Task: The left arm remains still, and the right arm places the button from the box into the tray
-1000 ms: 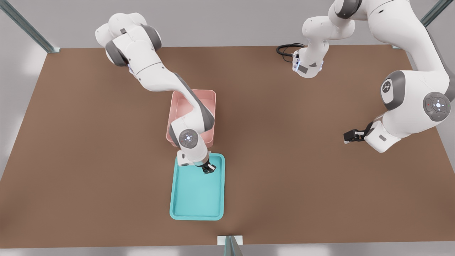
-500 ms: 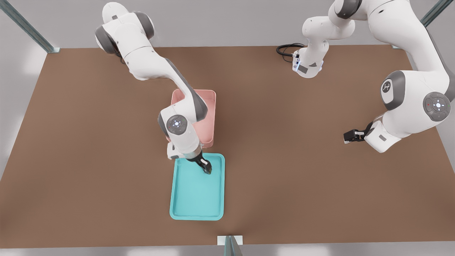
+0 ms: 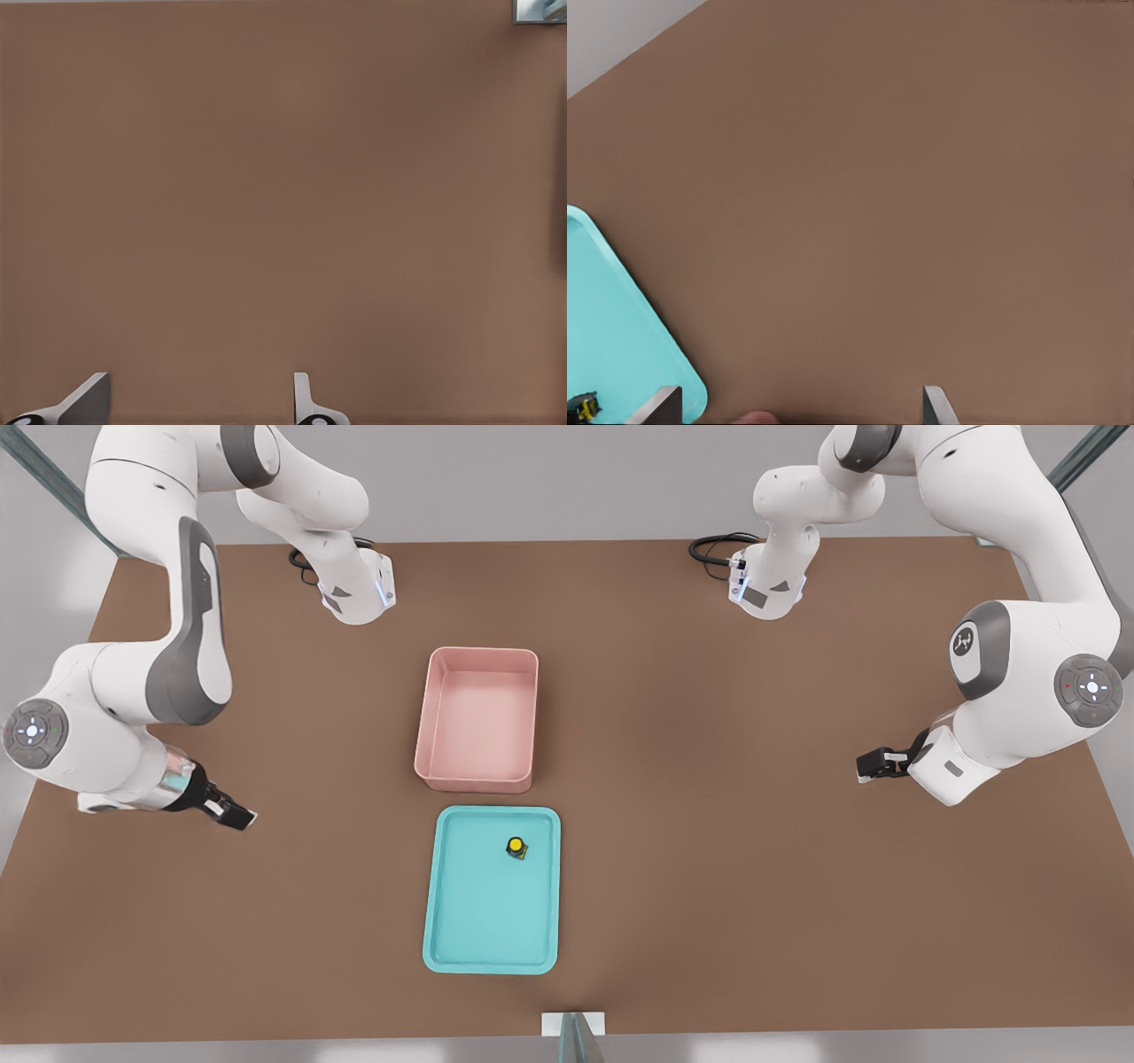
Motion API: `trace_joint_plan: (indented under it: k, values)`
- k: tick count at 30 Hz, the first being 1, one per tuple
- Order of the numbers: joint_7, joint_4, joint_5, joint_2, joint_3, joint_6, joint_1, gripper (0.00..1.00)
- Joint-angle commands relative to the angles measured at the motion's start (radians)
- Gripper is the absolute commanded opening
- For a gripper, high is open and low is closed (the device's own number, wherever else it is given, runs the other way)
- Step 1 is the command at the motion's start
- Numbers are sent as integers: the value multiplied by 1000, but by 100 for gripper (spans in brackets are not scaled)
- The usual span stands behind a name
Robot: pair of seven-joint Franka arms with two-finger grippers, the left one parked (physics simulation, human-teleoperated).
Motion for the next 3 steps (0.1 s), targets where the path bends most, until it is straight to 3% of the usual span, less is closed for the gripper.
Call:
trace_joint_plan:
  k: [1, 3]
  values:
    - [-506, 1, -16, -1, 3, -62, -2, 100]
    - [-507, -2, -16, 4, 6, -67, -2, 100]
